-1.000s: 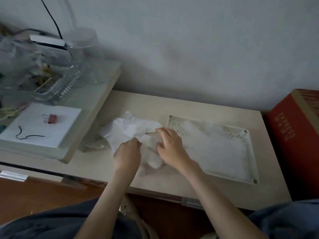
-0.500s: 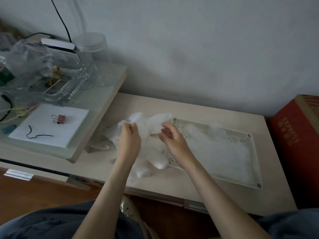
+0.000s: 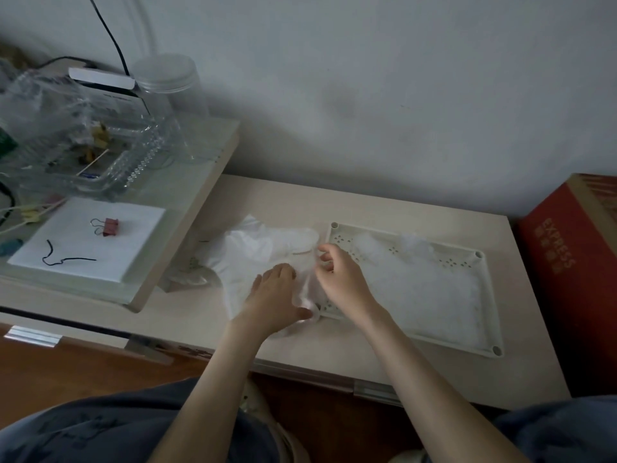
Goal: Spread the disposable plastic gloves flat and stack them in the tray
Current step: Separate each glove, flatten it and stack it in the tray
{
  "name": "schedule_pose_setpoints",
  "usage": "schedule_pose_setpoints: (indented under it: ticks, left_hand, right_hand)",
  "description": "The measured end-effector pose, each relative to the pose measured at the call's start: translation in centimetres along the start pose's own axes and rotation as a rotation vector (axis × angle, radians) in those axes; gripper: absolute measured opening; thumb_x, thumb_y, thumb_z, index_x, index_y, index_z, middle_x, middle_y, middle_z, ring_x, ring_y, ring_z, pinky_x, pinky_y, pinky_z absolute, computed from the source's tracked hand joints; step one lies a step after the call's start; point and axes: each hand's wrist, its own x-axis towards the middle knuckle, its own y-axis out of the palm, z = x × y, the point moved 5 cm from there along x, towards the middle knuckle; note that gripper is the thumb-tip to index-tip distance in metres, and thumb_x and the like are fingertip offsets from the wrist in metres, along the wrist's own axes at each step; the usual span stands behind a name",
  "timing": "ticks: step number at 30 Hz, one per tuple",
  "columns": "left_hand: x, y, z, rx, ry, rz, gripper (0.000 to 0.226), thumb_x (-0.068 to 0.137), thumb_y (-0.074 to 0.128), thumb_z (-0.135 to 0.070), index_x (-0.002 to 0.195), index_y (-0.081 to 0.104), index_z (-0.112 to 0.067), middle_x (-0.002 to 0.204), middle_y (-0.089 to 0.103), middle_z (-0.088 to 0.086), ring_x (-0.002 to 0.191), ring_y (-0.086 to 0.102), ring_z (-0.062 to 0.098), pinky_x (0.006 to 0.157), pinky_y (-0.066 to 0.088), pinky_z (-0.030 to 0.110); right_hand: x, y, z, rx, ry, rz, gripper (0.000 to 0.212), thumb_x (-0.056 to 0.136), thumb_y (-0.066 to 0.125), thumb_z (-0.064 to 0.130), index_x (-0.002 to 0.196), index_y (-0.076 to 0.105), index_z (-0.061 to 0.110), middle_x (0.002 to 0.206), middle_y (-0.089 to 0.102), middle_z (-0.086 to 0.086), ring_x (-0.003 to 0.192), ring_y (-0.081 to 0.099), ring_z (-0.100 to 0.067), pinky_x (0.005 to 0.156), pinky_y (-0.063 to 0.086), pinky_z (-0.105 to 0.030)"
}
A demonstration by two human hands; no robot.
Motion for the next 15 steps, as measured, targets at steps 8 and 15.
schedule_pose_setpoints:
  ticks: [8, 15]
  left_hand:
    - [0.2, -1.7, 0.8, -0.037, -0.062, -0.176, 0.019, 0.095, 0.045, -0.014, 0.101, 0.064, -0.012, 0.103, 0.057, 0.005, 0.088, 0.051, 0.019, 0.070, 0.040, 0.027]
    - [-0.6, -4.1, 0.8, -0.299, -0.141, -0.376, 0.024, 0.094, 0.042, -0.013, 0.075, 0.052, -0.001, 0.070, 0.059, 0.014, 0.062, 0.047, 0.023, 0.054, 0.036, 0.031]
  right_hand:
    - [-0.3, -0.7, 0.2, 0.025, -0.081, -0.048, 0.033, 0.096, 0.043, 0.009, 0.126, 0.055, 0.017, 0.122, 0.055, 0.002, 0.106, 0.051, -0.007, 0.091, 0.040, -0.016]
    - [-0.5, -1.2, 1.1, 0.119, -0.134, -0.098, 0.030, 0.095, 0.043, 0.007, 0.118, 0.059, 0.018, 0.111, 0.059, 0.007, 0.098, 0.053, 0.000, 0.080, 0.039, -0.007]
